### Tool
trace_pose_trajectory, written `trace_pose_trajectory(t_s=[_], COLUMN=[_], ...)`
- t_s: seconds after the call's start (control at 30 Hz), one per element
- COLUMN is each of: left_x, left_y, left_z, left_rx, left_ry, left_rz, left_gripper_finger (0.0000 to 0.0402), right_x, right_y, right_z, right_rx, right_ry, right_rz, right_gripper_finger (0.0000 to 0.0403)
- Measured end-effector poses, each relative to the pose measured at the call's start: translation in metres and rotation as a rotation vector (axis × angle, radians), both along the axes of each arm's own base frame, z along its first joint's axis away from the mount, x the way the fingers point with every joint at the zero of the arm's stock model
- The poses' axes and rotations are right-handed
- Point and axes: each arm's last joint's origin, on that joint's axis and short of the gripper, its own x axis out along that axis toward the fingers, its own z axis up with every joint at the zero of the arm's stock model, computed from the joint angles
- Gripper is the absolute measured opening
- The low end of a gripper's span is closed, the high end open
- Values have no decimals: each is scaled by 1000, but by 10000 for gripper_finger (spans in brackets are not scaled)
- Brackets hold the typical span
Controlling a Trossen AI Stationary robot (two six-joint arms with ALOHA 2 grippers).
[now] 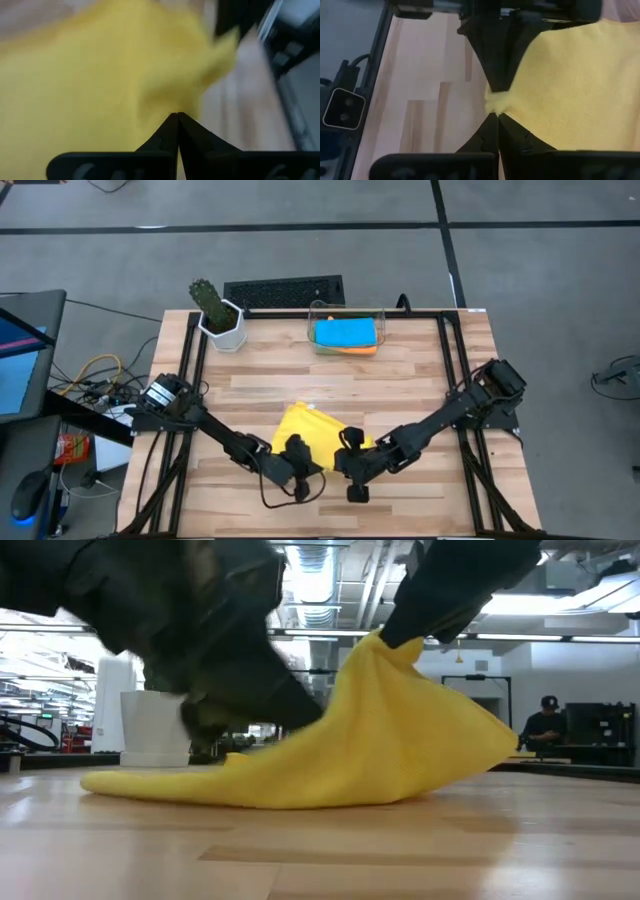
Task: Fold microfiber towels
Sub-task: Fold the yellow towel
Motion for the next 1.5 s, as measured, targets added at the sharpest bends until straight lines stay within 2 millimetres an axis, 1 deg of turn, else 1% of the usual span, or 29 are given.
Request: trace_pose_trajectory(t_s=[0.07, 0.13, 0.33, 0.47, 0.57, 0.63, 0.73, 0.8, 0.97, 1.17, 1.3, 1.37, 1.43, 1.5], left_x=[-5, -11, -20, -22, -21, -19, -15, -15, -11, 0, 2, 0, -7, -13], left_y=[-3, -5, -15, -15, -13, -11, -11, -9, -1, 18, 24, 23, 19, 18], left_z=[-6, -11, -12, -13, -20, -28, -37, -43, -45, -46, -38, -28, -15, 0], left_rx=[11, -3, -6, 5, 7, -1, -6, 10, 73, 149, 115, 103, 99, 108], left_ry=[87, 138, 127, 118, 139, 153, 158, 173, 188, 222, 258, 269, 288, 291], left_rz=[-5, 14, 64, 108, 135, 146, 159, 164, 141, 83, -46, -134, -229, -270], left_gripper_finger=[0, 0, 0, 0, 0, 0, 0, 0, 0, 0, 0, 0, 0, 0], right_x=[-2, -6, -18, -23, -24, -24, -18, -18, -17, -17, -18, -17, -16, -16], right_y=[4, 11, 29, 36, 41, 42, 49, 52, 57, 57, 56, 56, 57, 58], right_z=[0, 0, 0, 0, -3, -6, -14, -21, -26, -26, -26, -26, -25, -25], right_rx=[-1, -1, 10, 2, -1, -5, 27, 24, 39, 41, 41, 43, 52, 55], right_ry=[1, 1, 4, -6, -11, -4, -30, -17, -24, -23, -15, -19, -32, -40], right_rz=[12, 33, 78, 93, 99, 102, 120, 135, 141, 139, 132, 132, 132, 135], right_gripper_finger=[22, 23, 29, 25, 24, 26, 31, 32, 26, 28, 31, 30, 28, 26])
